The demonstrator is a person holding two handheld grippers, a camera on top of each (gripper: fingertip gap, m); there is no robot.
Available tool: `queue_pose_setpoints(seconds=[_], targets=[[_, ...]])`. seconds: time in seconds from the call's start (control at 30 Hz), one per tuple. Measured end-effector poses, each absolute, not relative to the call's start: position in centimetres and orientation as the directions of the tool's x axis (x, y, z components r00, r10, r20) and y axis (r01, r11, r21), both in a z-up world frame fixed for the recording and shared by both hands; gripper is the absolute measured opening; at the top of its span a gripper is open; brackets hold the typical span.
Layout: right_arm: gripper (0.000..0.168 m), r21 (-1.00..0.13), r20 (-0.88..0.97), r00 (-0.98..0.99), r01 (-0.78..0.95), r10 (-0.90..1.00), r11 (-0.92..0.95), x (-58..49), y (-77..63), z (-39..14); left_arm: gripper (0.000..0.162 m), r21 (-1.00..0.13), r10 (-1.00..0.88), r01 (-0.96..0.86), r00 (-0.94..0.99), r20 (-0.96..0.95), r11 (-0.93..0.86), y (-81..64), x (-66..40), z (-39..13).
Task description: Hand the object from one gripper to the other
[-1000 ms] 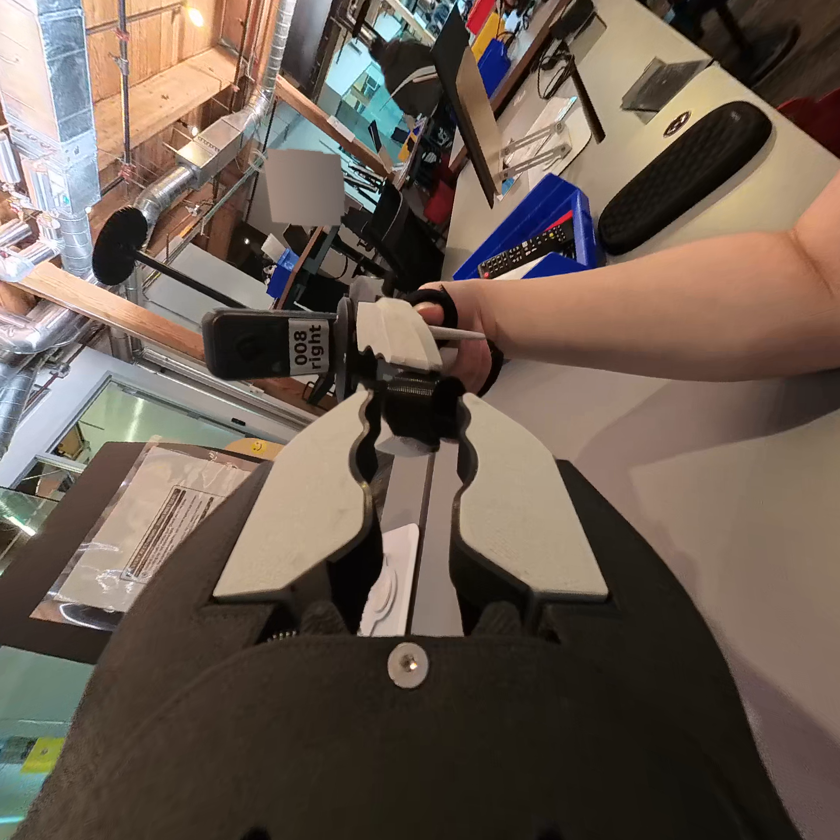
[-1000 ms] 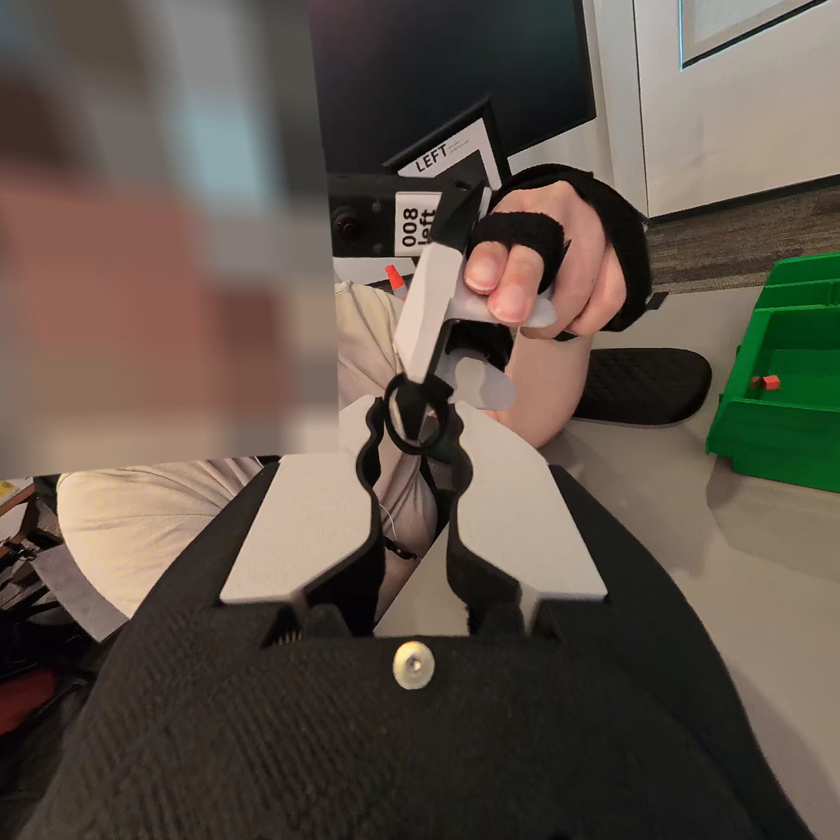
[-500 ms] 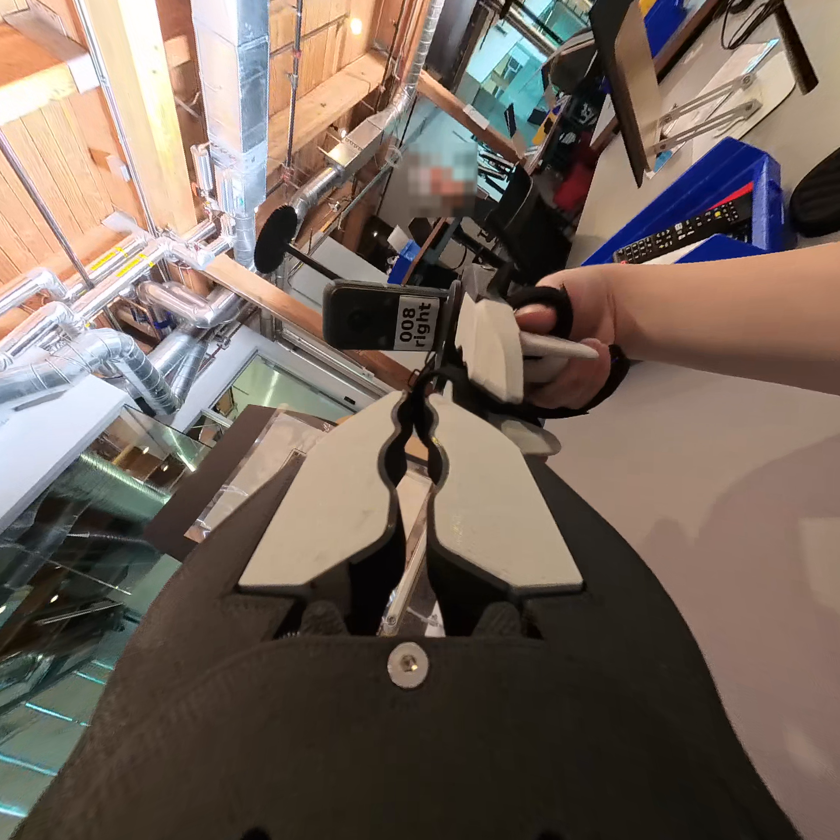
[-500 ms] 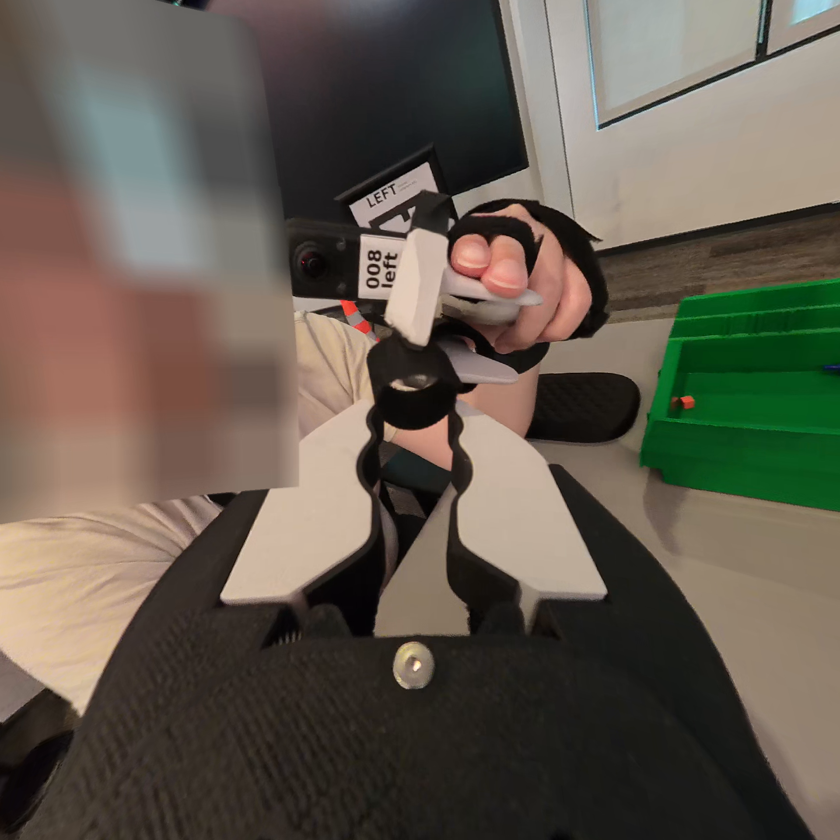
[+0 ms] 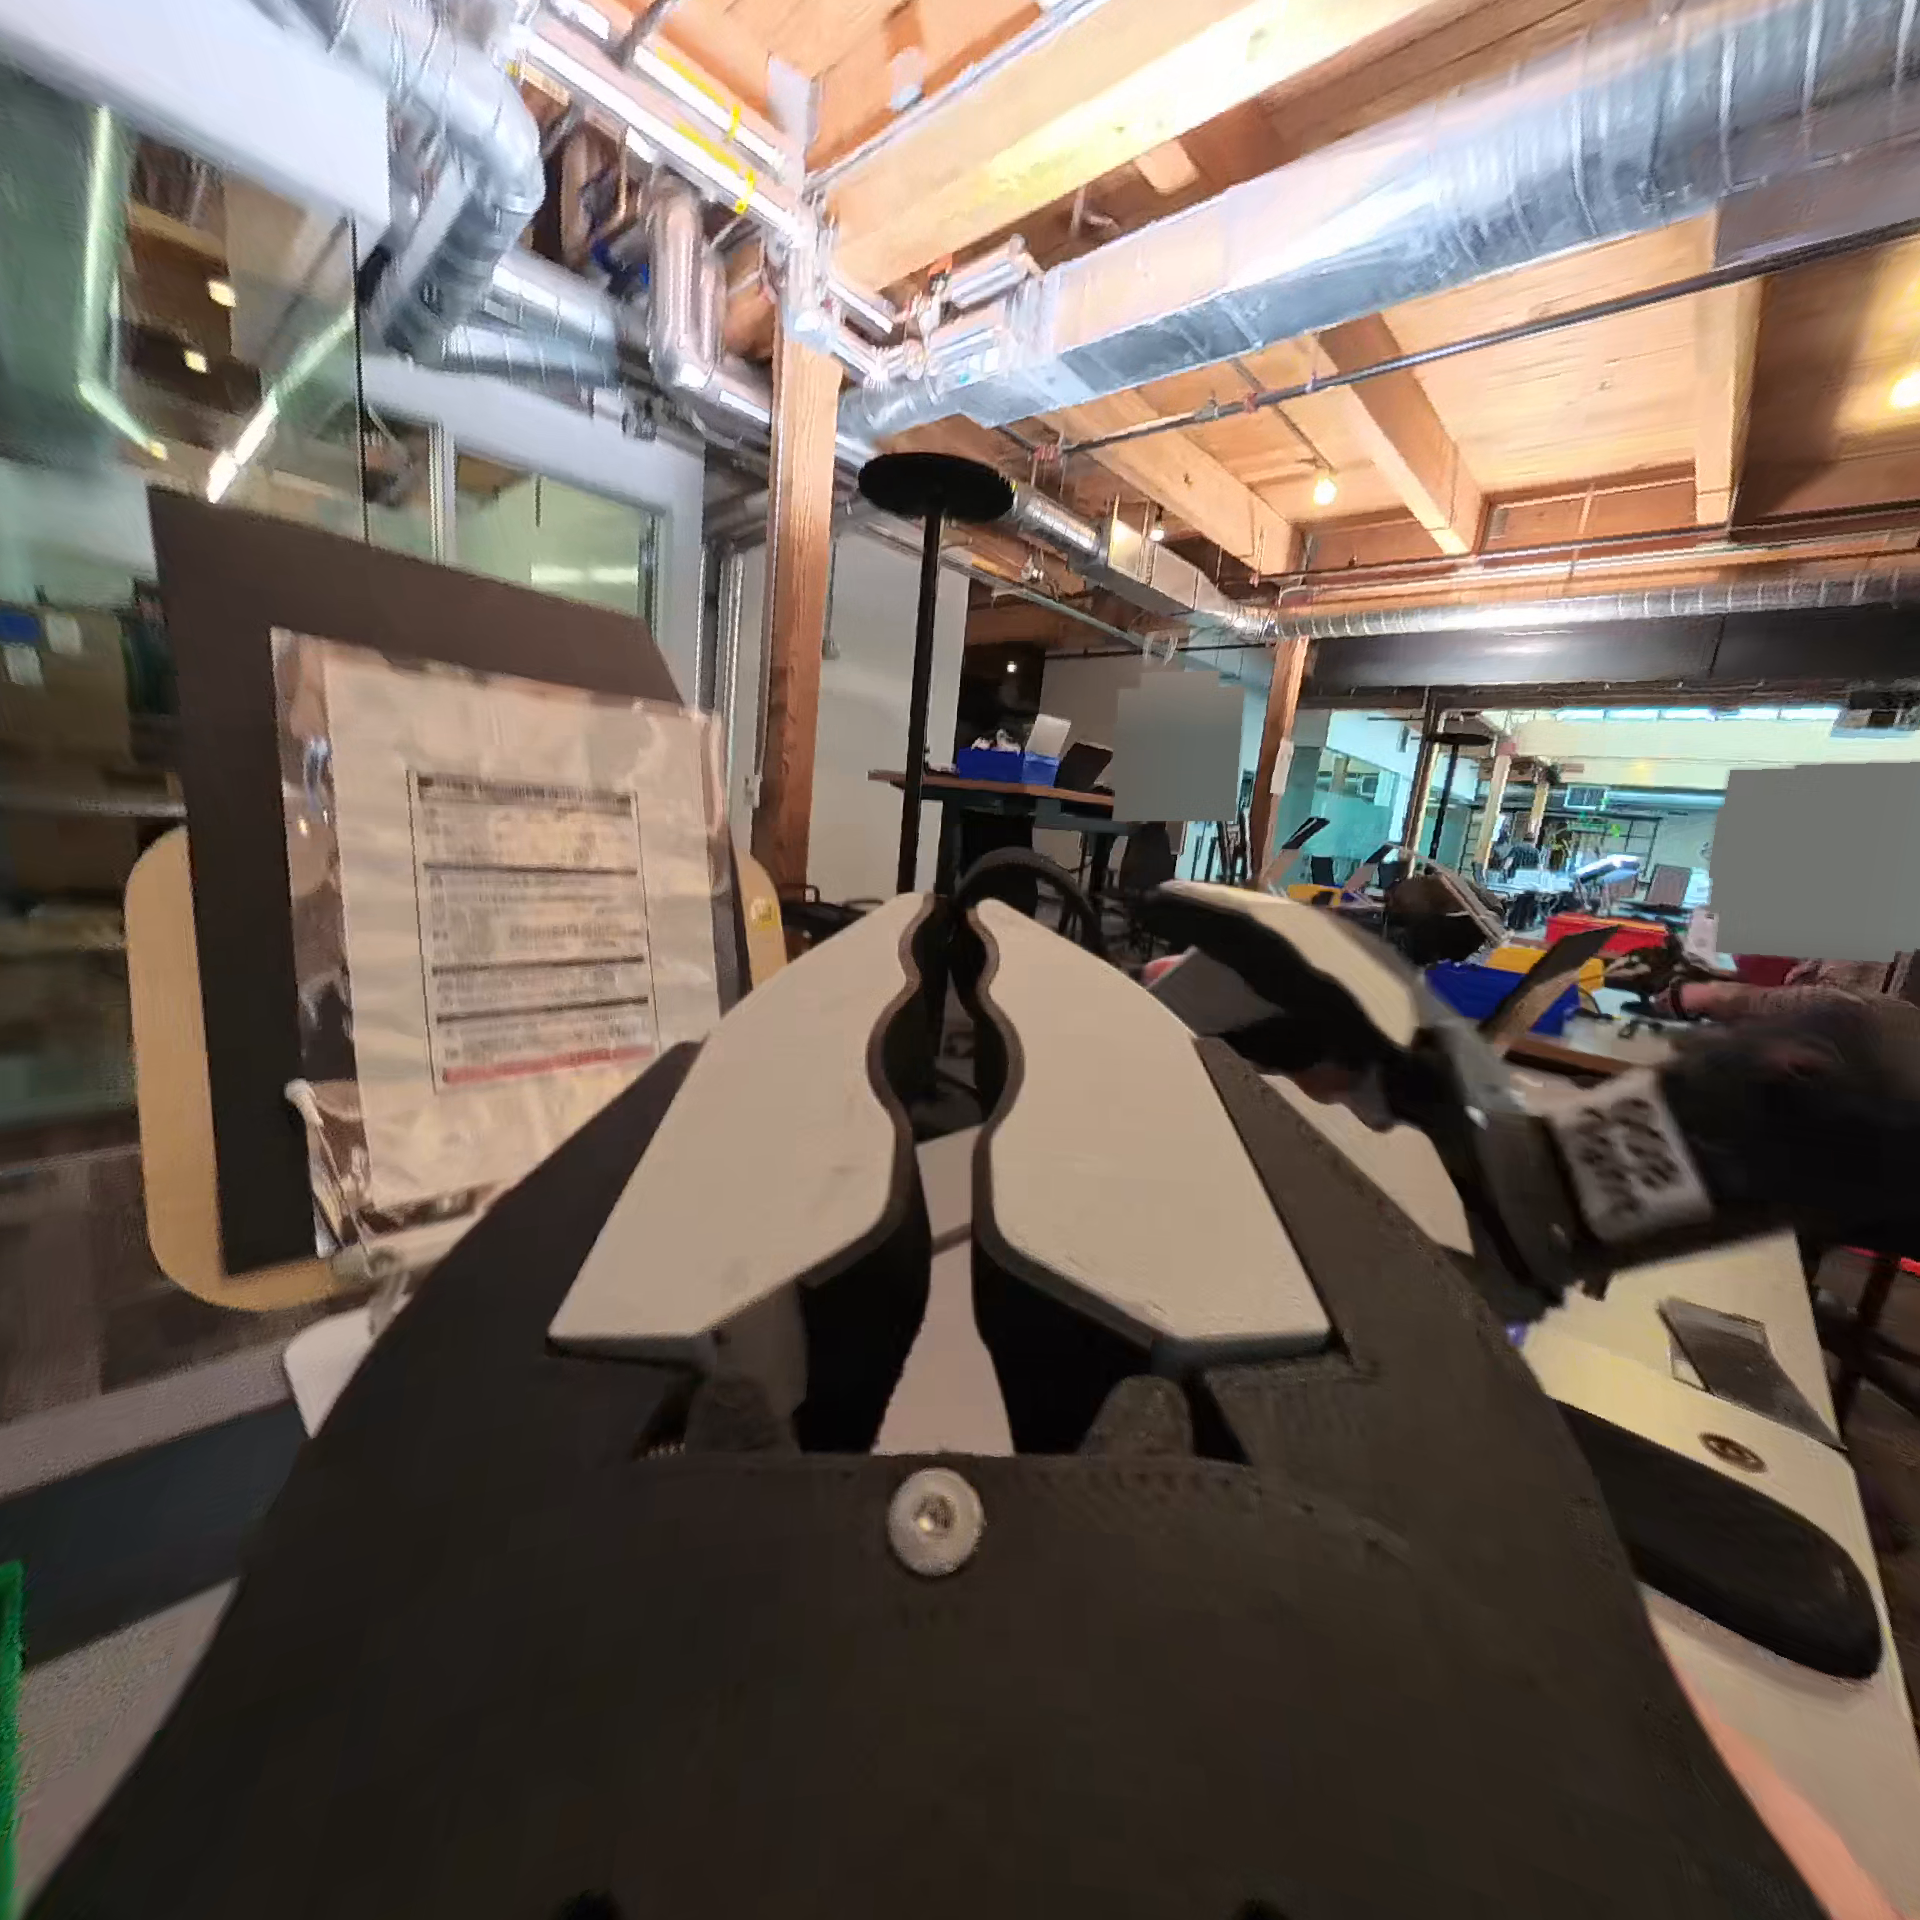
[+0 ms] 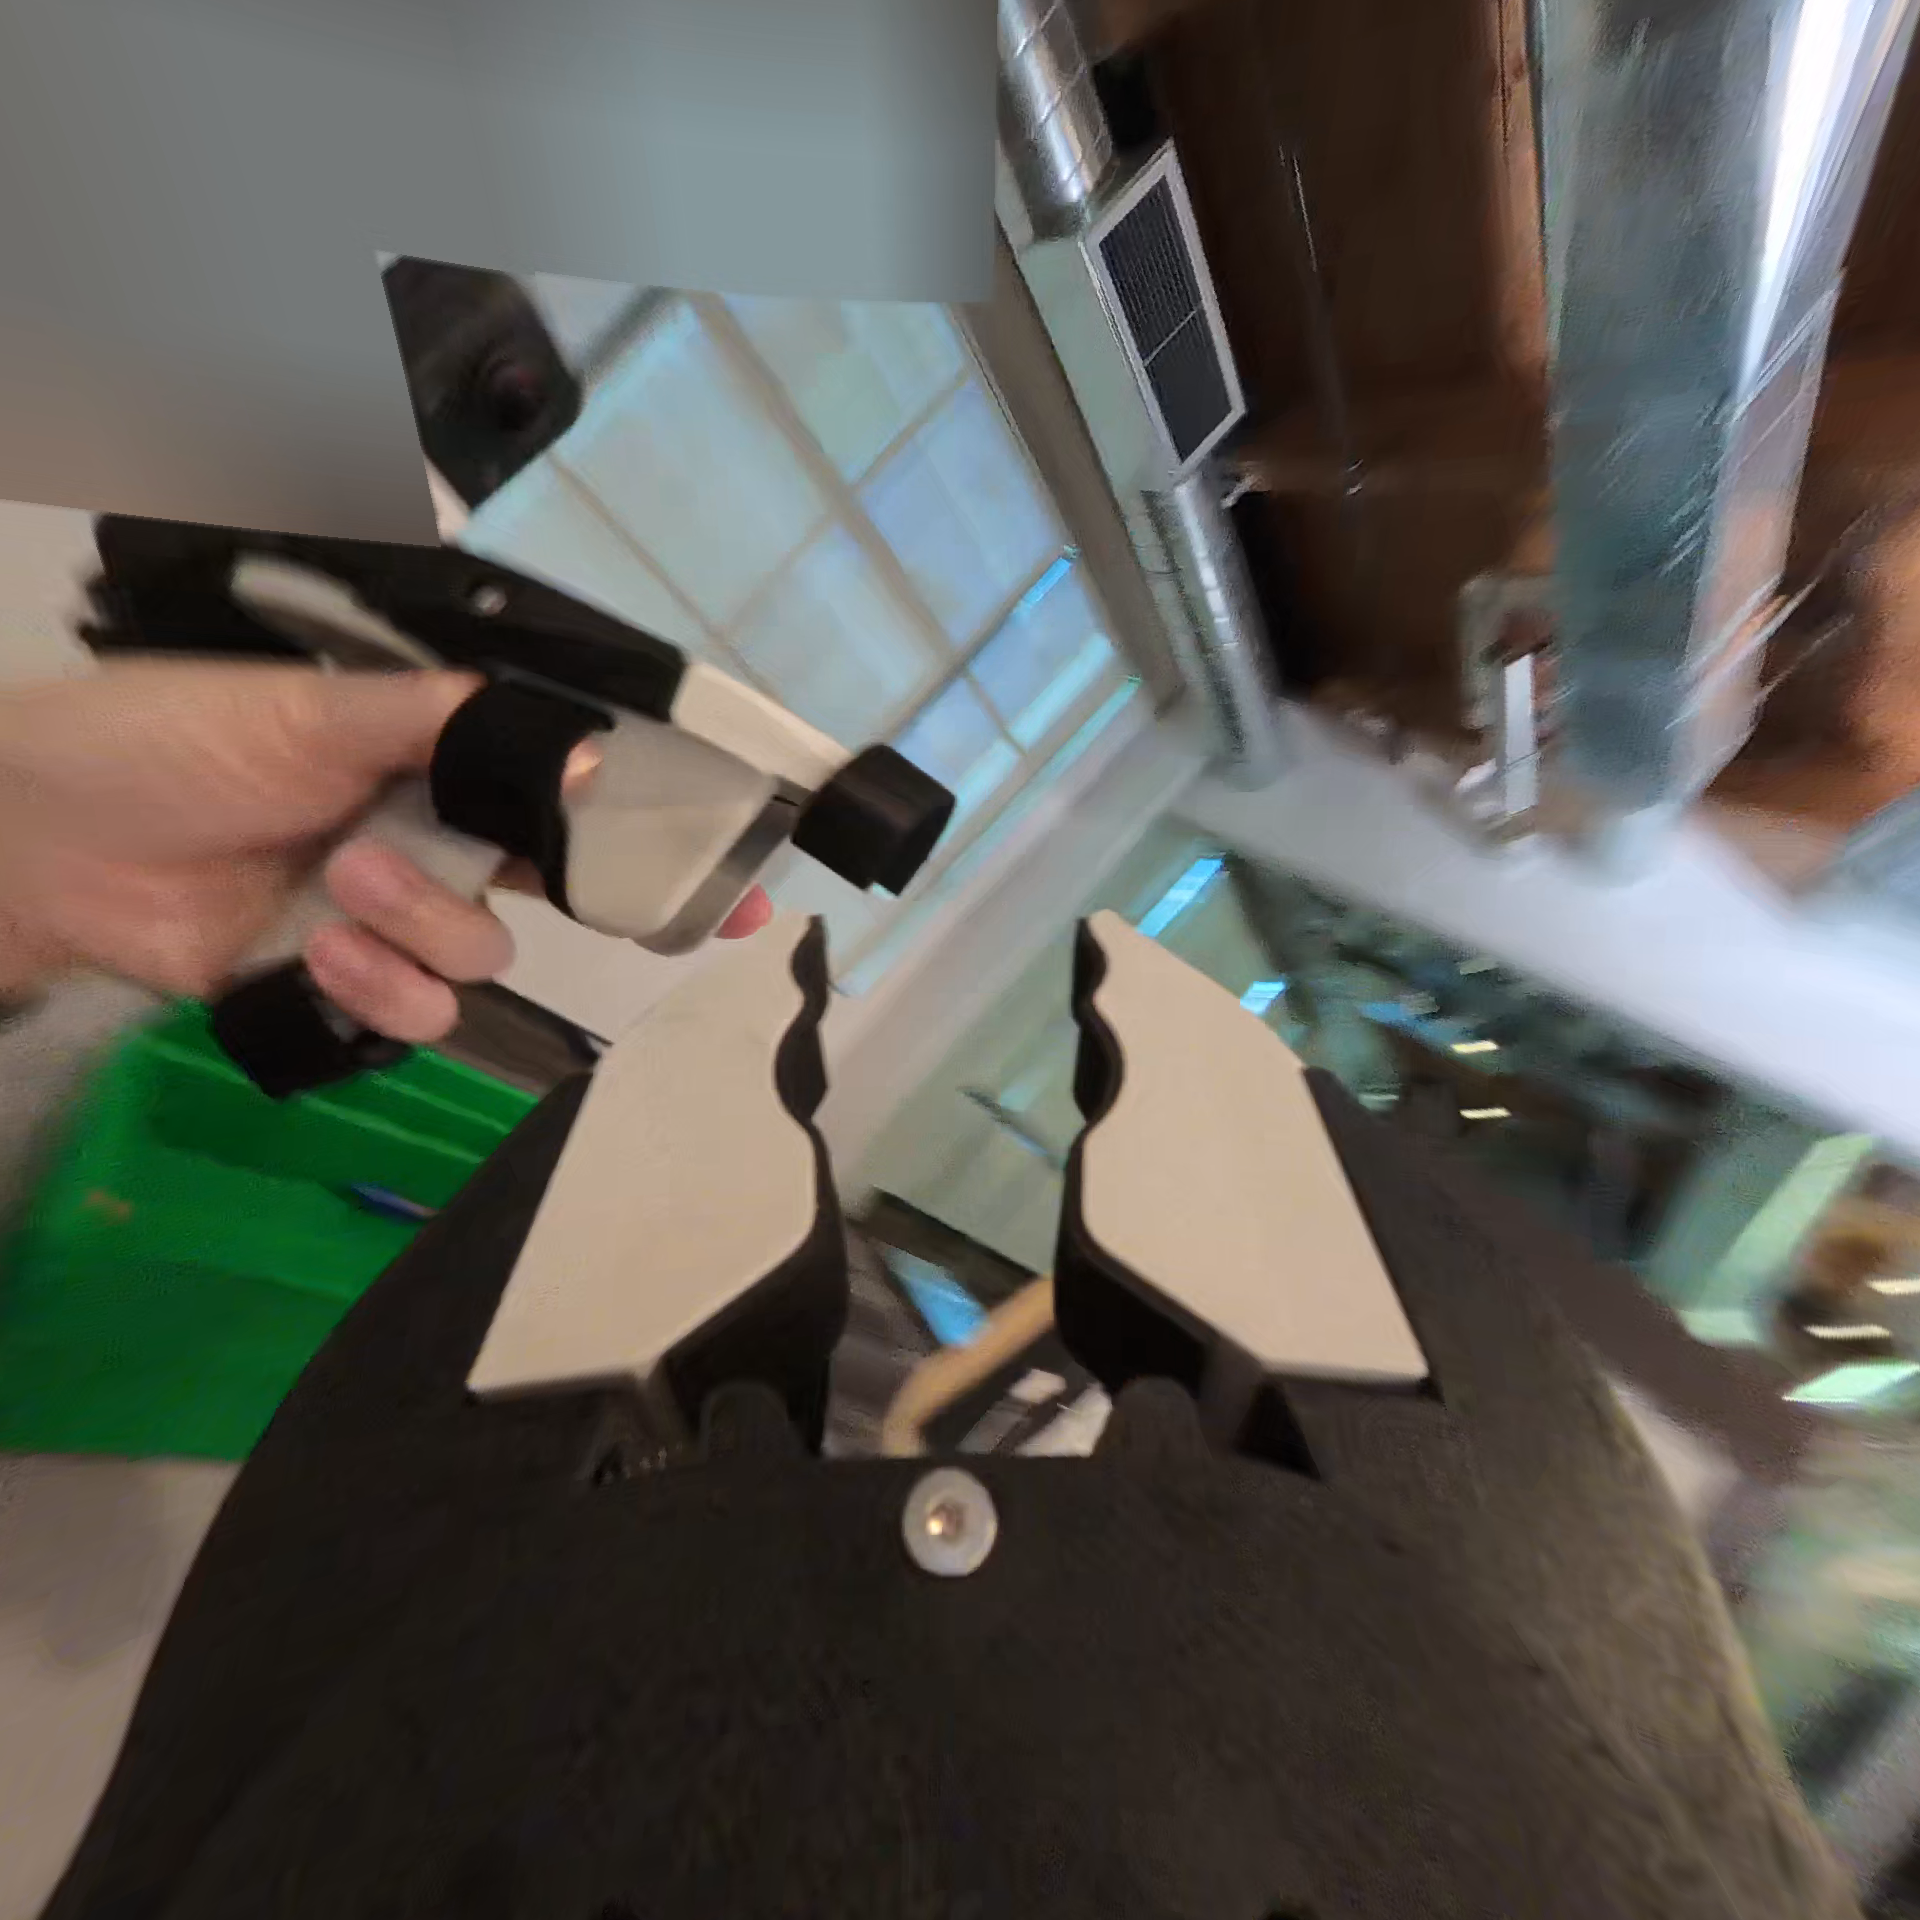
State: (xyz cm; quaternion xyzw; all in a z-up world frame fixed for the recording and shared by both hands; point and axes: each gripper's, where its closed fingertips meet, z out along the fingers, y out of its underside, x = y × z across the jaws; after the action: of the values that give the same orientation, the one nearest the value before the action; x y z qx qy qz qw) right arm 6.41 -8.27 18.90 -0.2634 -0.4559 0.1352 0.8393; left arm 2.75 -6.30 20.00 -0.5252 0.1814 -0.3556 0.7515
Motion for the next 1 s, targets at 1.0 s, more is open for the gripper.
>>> queue_pose_setpoints(seconds=[1.0], targets=[[0.026, -0.841, 0.296, 0.947, 0.197, 0.122, 0.504, 25.0, -0.2, 20.8, 0.038, -0.974, -0.655, 0.029, 0.744, -0.129, 0.225, -6.1, 0.5, 18.3]])
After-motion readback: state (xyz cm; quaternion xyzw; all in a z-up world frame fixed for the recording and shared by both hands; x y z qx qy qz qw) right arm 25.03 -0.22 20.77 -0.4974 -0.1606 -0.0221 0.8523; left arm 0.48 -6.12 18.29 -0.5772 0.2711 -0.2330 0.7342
